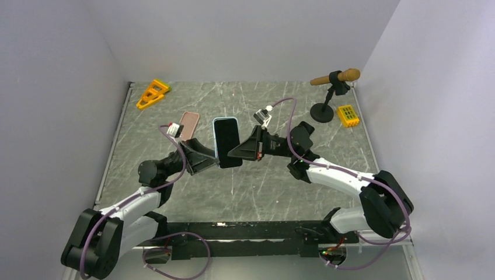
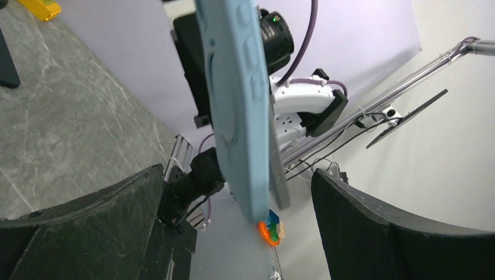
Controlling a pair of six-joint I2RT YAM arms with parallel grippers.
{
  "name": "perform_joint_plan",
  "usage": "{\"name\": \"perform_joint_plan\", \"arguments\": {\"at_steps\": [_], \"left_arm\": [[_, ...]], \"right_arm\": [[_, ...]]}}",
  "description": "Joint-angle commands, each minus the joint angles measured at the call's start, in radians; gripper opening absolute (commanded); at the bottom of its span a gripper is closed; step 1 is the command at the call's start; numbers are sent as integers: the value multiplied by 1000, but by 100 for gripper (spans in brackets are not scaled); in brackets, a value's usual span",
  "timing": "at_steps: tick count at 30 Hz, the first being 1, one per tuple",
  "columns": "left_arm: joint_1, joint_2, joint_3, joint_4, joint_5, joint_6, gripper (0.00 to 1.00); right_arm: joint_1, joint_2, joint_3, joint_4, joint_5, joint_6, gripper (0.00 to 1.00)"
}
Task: Take the phone out of the phone case
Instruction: Remove the phone case from the phone.
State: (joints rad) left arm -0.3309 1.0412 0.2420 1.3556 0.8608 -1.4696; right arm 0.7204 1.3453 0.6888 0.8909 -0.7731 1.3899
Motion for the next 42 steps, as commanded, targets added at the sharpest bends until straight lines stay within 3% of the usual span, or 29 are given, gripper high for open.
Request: {"name": "perform_joint_plan", "arguments": {"at_steps": [1, 8, 13, 18, 22, 29, 32, 34, 36, 39, 42], "left_arm": [[-3, -89, -41, 19, 27, 60, 99], [-13, -211, -24, -191, 36, 144, 96], [-12, -234, -29, -268, 25, 176, 72], [-12, -206, -55, -210, 9, 148, 58], [-17, -186, -50, -181, -2, 135, 55], [-63, -180, 11, -290, -44, 195, 52], [-66, -171, 20, -318, -61, 209, 44], [-67, -170, 37, -425, -76, 244, 25], [-64, -171, 90, -676, -106, 330, 1], [-59, -183, 207, -1200, -233, 543, 0], [-54, -226, 291, -1512, -397, 679, 0]], "right_arm": [[-6, -63, 10, 81, -16, -27, 0], [-7, -31, 18, 148, -41, 12, 0], [-6, -10, 1, 231, -39, 61, 0], [-4, -9, -11, 245, -26, 68, 0], [-2, -11, -8, 233, -26, 64, 0], [35, 17, 13, 183, 12, 18, 0], [62, 44, 6, 197, 29, 19, 0], [85, 60, -10, 204, 38, 12, 0], [106, 83, -39, 208, 46, 0, 0], [117, 117, -121, 261, 42, 14, 0], [111, 133, -223, 339, 48, 48, 0]]}}
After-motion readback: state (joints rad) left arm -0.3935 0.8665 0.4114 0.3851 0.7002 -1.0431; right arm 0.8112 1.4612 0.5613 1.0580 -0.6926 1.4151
